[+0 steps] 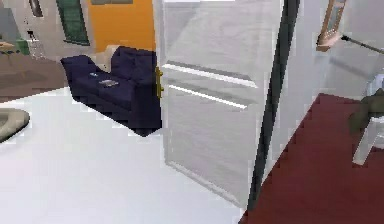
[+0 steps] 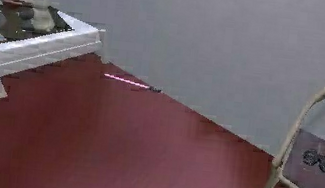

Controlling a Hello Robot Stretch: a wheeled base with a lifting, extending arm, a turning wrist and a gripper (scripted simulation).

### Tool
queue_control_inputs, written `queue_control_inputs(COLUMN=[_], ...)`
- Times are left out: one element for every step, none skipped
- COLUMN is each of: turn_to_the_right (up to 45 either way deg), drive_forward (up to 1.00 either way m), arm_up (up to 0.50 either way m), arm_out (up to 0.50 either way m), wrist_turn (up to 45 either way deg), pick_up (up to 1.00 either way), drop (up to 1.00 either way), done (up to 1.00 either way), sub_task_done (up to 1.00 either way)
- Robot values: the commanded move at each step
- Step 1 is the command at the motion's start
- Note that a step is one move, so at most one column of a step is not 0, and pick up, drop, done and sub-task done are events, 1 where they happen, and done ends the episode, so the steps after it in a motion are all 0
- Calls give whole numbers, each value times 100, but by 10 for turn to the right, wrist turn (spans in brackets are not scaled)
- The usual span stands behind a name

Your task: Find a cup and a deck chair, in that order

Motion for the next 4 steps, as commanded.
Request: queue_control_inputs(turn_to_the_right=[-450,-30,0,-60], drive_forward=[0,0,100,0], arm_up=[0,0,0,0], arm_out=[0,0,0,0], wrist_turn=[0,0,0,0], pick_up=[0,0,0,0], drop=[0,0,0,0], done=[0,0,0,0], sub_task_done=[0,0,0,0])
